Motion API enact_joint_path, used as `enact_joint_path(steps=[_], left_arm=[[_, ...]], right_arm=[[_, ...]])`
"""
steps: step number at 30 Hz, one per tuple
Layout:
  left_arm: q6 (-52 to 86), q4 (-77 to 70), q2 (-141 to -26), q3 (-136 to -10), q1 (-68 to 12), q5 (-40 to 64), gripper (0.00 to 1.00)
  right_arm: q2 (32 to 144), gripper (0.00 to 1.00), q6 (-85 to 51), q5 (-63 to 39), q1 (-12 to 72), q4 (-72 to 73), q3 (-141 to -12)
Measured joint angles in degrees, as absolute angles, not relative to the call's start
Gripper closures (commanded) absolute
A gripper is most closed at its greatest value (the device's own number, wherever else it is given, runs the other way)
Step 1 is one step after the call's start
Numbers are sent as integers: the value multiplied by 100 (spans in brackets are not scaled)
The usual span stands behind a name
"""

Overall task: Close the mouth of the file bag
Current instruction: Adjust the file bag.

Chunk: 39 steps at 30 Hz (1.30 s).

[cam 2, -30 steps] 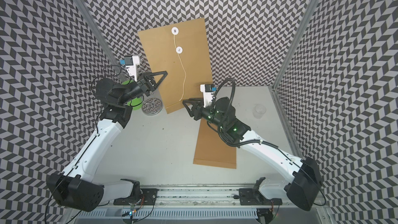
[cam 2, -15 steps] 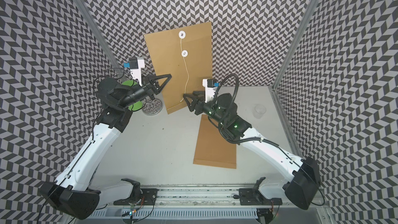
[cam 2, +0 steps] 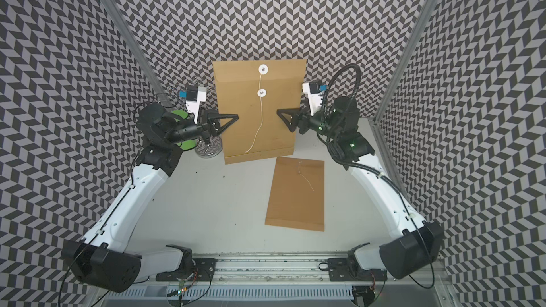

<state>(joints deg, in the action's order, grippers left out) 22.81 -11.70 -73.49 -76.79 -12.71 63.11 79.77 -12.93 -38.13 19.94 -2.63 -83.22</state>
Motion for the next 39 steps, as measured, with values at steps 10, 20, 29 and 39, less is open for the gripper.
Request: enact_joint_path(steps=[10, 20, 29, 39], left_arm=[[2615, -1603, -7540, -7649, -1076, 6740, 65], [3573, -2663, -7813, -7918, -836, 7328, 66], [4289, -3520, -7942, -8055, -760, 7428, 95], [5516, -4781, -8042, -7944, -934, 7581, 100]], right_arm=[[7894, 100, -1898, -5548, 1627, 661, -7870], [7907, 100, -2069, -6484, 1621, 803, -7870], [7926, 100, -2471, -6860, 1592, 1291, -7846], [8128, 82, -2714, -6858, 1529, 1588, -7797]])
